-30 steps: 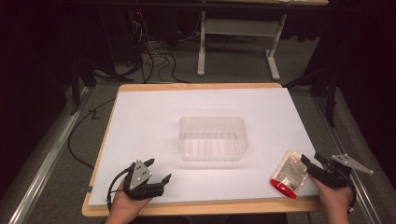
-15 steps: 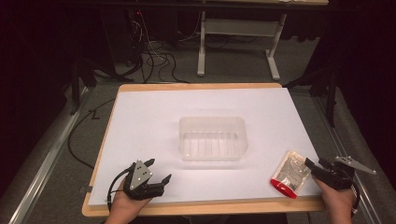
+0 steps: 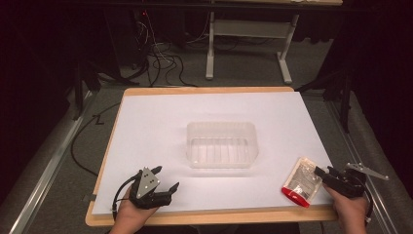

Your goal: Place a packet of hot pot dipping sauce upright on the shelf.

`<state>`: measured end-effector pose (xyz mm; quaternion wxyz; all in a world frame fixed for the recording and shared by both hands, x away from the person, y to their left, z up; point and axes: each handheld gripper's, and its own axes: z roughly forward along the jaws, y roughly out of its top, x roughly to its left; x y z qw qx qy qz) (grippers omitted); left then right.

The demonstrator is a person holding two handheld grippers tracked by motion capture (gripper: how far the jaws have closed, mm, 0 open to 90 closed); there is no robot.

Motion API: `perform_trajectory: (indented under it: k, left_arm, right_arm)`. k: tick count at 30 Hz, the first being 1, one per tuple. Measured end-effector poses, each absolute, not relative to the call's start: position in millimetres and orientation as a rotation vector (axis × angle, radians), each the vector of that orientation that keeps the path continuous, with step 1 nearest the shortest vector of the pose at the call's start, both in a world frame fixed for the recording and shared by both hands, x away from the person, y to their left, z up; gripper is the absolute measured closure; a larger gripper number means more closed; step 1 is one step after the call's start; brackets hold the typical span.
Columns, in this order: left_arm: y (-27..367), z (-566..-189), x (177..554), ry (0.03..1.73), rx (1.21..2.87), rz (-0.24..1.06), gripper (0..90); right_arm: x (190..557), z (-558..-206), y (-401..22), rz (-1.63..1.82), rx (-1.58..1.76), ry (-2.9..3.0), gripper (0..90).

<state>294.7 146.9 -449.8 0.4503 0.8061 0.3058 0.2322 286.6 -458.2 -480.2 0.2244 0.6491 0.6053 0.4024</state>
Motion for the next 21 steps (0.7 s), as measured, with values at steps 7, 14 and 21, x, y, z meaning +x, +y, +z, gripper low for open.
perform_trajectory:
  k: [7,14,21]
  left_arm:
    - [146.5,-450.1,295.0,0.753,1.999,0.576,22.1]
    - [146.0,-450.4,294.7,0.752,2.003,0.576,22.1]
    - [145.6,-450.8,294.9,0.75,2.008,0.576,22.1]
  right_arm:
    - [284.4,-471.8,-453.6,1.171,1.742,1.652,46.3]
    - [283.2,-460.4,-437.6,1.253,1.634,1.669,48.6]
    - [282.8,-452.7,-420.4,1.332,1.521,1.719,52.9]
